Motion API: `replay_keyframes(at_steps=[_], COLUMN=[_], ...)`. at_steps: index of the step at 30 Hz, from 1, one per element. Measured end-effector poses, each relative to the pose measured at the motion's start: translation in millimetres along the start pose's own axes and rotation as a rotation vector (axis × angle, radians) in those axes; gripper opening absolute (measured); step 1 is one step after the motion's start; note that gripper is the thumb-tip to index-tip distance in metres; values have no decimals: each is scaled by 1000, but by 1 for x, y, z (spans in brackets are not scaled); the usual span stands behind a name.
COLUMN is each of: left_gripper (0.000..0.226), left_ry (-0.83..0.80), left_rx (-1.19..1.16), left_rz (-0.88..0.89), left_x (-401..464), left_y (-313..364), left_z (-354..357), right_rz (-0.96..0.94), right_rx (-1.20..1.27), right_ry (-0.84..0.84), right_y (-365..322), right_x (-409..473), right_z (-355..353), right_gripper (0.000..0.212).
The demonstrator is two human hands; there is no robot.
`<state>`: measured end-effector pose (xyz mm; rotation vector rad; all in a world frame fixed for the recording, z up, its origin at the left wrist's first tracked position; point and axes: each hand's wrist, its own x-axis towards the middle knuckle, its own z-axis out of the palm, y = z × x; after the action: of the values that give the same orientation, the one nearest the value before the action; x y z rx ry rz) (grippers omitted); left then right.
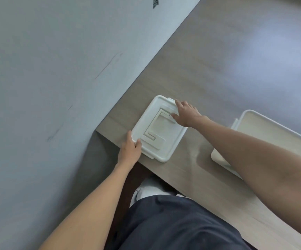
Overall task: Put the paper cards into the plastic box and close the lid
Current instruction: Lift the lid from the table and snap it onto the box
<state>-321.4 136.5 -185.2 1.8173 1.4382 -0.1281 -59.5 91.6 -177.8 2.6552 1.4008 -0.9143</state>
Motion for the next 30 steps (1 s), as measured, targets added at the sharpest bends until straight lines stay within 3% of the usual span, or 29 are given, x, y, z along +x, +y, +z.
replay_keyframes(at_steps=[5, 8, 11, 14, 19, 22, 30], left_gripper=[53, 24, 8, 14, 11, 24, 28], left_ry=[57, 83, 69, 43, -26, -60, -23], left_rx=[-187, -359, -539, -687, -755, -732, -749], left_rz=[-168, -307, -457, -529, -526, -504, -299], left_x=[5, 9, 17, 26, 34, 41, 46], left_y=[9, 17, 21, 17, 20, 25, 84], left_z=[2, 3, -2, -7, -17, -21, -48], right_rz=[131, 293, 396, 448, 468, 444, 365], right_rx=[136, 318, 396, 463, 582, 617, 692], right_ry=[114, 158, 138, 140, 217, 277, 416], right_y=[0, 0, 4, 11, 25, 31, 52], right_x=[-2, -2, -3, -6, -21, -27, -45], right_z=[7, 9, 8, 8, 5, -3, -56], right_gripper=[72, 66, 60, 50, 24, 29, 35])
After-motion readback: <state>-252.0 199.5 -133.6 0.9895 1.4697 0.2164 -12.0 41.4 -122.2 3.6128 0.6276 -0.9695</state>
